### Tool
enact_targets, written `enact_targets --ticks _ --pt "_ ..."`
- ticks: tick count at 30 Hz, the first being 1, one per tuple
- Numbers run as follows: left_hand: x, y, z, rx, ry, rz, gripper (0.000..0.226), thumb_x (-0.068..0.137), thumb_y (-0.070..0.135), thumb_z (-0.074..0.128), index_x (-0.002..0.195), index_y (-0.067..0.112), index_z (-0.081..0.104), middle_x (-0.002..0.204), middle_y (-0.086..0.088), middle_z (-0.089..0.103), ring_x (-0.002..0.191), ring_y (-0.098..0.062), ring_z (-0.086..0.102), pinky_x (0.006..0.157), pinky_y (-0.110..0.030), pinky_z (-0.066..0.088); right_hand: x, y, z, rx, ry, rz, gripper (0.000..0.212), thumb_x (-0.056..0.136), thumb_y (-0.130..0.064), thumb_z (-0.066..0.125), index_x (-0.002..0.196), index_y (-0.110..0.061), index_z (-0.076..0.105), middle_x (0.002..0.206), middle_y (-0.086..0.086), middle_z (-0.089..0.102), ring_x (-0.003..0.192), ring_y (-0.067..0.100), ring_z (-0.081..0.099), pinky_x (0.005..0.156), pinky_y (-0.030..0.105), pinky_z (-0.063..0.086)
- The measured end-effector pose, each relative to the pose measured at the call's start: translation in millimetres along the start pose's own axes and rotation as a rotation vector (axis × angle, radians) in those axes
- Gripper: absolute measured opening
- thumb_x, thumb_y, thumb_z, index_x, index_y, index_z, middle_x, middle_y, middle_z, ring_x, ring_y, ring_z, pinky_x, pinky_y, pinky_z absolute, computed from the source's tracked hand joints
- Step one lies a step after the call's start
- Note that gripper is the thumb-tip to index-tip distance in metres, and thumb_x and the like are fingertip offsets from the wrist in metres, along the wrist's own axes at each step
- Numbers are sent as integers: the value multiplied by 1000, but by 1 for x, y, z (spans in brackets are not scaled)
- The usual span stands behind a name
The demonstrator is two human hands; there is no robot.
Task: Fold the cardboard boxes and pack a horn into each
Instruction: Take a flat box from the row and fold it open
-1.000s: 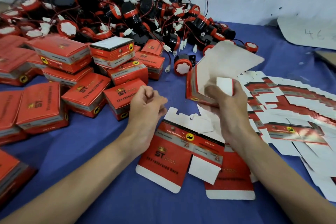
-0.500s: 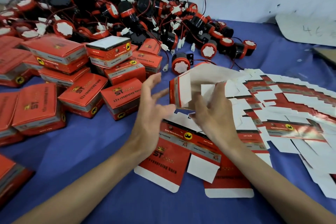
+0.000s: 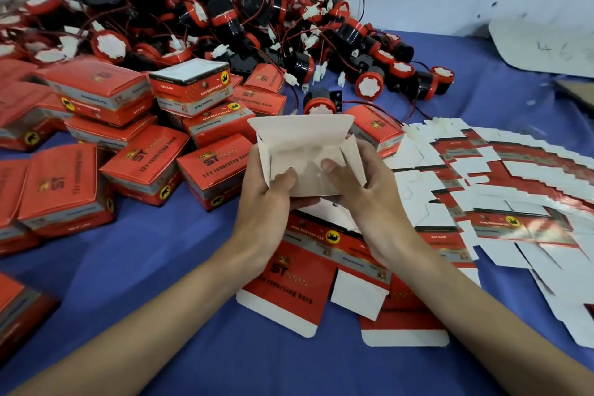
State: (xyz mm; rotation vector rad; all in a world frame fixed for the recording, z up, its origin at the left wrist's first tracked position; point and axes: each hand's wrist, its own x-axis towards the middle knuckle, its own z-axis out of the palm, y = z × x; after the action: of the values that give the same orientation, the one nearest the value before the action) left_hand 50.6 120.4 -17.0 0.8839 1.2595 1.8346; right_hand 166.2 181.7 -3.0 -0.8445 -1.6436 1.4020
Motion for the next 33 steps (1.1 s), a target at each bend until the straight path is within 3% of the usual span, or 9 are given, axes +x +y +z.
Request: enact_targets --ticks 6,8,11,13,15,18,23,29,33 --pt "-5 -4 2 7 81 -18 40 82 24 55 91 62 58 95 28 67 97 -5 66 83 -35 55 -1 3 2 99 -22 -35 45 83 -26 58 126 -15 52 99 -4 67 92 12 64 73 25 51" --pt "-6 -4 5 47 97 13 49 86 19 55 84 69 56 92 31 66 95 0 64 82 -27 54 -2 5 4 100 17 -58 40 82 -23 58 121 -15 53 94 -12 67 91 8 63 73 25 51" --pt "-9 -3 8 149 100 126 53 92 -1 48 99 51 57 90 27 63 84 8 59 67 -12 49 -5 8 7 16 53 -143 32 85 -21 56 117 -20 54 88 -23 64 84 -4 60 68 16 49" --pt "-10 -3 8 181 106 173 48 89 -9 46 106 35 55 92 24 60 83 8 57 67 -10 47 -7 8 9 -46 69 -183 33 86 -23 56 119 -21 53 88 -28 61 84 -7 58 65 10 47" --pt "-11 -3 8 166 138 168 49 88 -10 47 104 36 55 91 22 61 82 6 57 67 -12 49 -7 6 10 -83 64 -190 33 86 -25 56 119 -22 52 86 -29 60 83 -8 57 65 9 46" --pt "-13 -6 9 92 209 44 40 93 3 48 102 43 53 84 27 64 78 9 61 62 -9 50 -8 2 10 -41 46 -173 34 84 -25 59 118 -22 54 84 -23 62 81 -5 58 68 15 49" --pt "-13 -10 11 2 247 -39 22 100 19 43 106 37 55 84 18 67 74 6 65 55 -10 48 -11 -5 10 66 -4 -159 40 83 -20 61 122 -22 54 79 7 62 76 15 57 70 29 50" --pt "-15 -9 11 52 173 14 21 100 19 46 96 39 52 88 19 65 81 5 63 68 -14 52 -9 -4 5 74 -9 -190 43 83 -19 61 125 -16 54 86 -14 70 83 2 64 73 21 52" --pt "-18 -8 13 79 149 67 21 99 15 47 97 35 51 91 14 62 78 10 61 67 -10 49 -8 -2 6 101 -7 -172 43 80 -27 62 122 -22 54 88 -16 68 86 4 63 77 27 52"
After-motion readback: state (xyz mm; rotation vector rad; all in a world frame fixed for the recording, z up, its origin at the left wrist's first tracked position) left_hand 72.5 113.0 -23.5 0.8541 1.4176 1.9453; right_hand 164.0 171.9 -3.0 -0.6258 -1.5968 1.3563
